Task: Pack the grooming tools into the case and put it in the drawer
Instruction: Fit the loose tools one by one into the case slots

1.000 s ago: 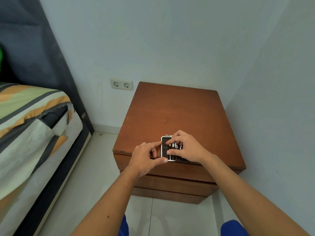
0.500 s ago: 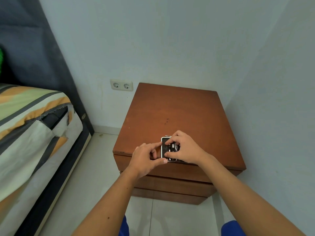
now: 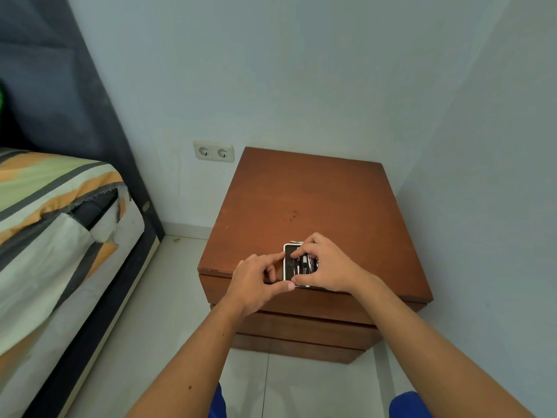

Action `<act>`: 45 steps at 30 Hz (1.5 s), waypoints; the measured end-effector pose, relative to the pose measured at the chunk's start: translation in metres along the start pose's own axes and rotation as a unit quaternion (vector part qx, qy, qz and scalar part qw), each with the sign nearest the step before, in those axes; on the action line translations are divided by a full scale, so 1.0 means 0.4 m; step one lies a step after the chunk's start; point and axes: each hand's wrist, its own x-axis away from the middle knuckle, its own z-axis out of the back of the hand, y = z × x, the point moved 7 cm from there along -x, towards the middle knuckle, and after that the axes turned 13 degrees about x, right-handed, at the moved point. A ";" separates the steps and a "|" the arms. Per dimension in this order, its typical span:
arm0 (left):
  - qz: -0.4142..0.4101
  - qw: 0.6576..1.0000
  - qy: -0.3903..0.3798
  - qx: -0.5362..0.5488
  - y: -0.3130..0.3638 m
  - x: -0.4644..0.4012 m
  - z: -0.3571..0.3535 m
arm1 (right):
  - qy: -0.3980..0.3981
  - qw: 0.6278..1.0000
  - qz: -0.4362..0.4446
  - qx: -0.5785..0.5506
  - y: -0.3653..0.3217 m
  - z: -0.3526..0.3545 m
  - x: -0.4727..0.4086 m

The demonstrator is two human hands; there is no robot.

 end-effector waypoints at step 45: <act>0.004 1.000 0.000 0.009 0.001 0.002 0.002 | 0.039 0.996 -0.030 0.076 0.090 0.083 -0.130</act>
